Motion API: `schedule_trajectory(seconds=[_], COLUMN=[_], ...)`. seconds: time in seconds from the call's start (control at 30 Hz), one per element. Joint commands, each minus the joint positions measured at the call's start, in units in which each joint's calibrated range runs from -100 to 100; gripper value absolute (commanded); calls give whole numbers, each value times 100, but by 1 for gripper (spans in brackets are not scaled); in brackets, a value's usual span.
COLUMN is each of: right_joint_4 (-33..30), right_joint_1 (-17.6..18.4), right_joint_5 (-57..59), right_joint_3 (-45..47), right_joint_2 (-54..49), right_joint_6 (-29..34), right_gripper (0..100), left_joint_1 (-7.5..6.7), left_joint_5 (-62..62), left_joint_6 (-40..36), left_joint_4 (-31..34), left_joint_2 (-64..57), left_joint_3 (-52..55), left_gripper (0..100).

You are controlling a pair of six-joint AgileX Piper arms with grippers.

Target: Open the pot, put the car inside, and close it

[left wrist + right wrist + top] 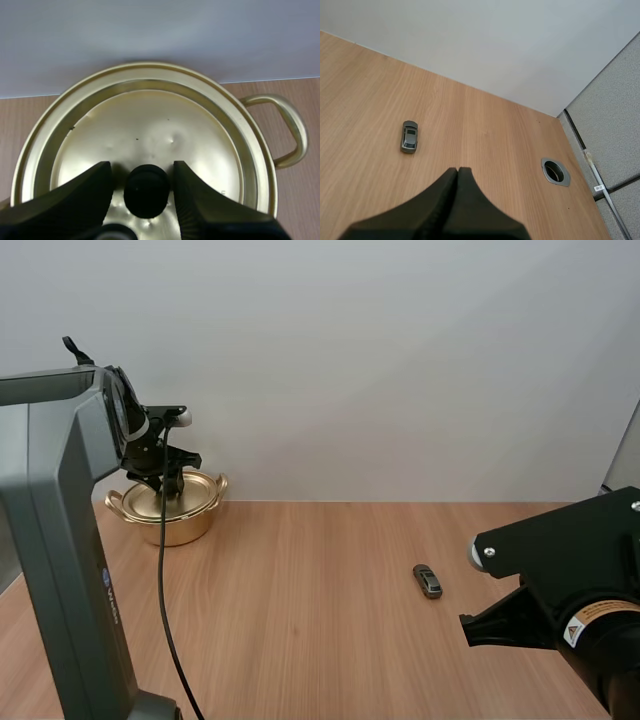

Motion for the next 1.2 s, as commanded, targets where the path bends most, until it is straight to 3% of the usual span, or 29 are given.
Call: schedule_trajectory(seconds=[0.0, 0.13, 0.37, 0.7, 0.97, 1.17], right_joint_4=[-5, -5, -176, -295, -276, -406], right_joint_1=[-4, -4, -4, -4, -4, -105], right_joint_5=[2, 2, -322, -1809, -3185, -4693], right_joint_3=[0, 0, 284, 388, 388, 375], right_joint_2=[0, 0, 0, 26, 1190, 2264], right_joint_6=[-5, -5, -14, 128, 5, -4], right_gripper=[0, 0, 0, 0, 0, 0], left_joint_1=[-4, -4, -4, 95, 284, 487], left_joint_5=[-38, -75, -94, 571, 322, 1646], left_joint_6=[4, 4, 47, 47, 322, 353], left_joint_4=[9, 9, -21, -1069, -1205, -1393], left_joint_2=[8, 8, -223, -2218, -3919, -4632], left_joint_3=[-5, -5, -163, -716, -716, -716], left_gripper=[55, 0, 0, 0, 0, 0])
